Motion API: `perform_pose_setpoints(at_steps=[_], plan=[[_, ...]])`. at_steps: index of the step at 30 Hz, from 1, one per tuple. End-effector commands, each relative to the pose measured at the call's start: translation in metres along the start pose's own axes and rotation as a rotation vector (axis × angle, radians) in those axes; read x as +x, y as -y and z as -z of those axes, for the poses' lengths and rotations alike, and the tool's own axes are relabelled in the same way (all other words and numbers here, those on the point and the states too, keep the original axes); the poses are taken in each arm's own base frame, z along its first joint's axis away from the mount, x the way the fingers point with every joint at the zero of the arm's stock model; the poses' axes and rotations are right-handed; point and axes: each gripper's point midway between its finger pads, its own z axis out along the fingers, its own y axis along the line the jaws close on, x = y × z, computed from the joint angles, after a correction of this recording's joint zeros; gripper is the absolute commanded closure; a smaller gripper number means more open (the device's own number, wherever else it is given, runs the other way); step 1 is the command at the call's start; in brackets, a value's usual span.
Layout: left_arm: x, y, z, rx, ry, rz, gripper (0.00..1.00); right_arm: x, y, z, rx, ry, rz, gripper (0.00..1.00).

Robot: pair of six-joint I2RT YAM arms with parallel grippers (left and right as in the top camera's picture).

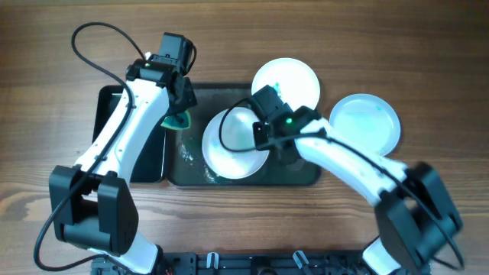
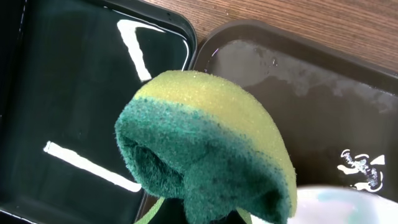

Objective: Clean dirty plates on tray and stack at the side
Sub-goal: 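Lift the cleaned plate and carry it right with the right gripper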

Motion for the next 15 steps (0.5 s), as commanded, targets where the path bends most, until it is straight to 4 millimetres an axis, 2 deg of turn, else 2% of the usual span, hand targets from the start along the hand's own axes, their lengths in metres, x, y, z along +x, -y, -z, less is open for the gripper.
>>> perform_pose_setpoints(at_steps=[1, 6, 15], plan=[[-0.001, 0.001, 0.007, 0.026, 0.006, 0.026, 0.96, -0.039, 0.021, 0.057, 0.231, 0.275, 0.052, 0.96], [-0.001, 0.001, 0.007, 0.027, 0.006, 0.026, 0.96, -0.053, 0.026, 0.11, 0.381, 0.475, 0.1, 0.96], [-0.001, 0.002, 0.007, 0.033, 0.002, 0.026, 0.96, -0.061, 0.026, 0.185, 0.754, 0.721, 0.293, 0.96]])
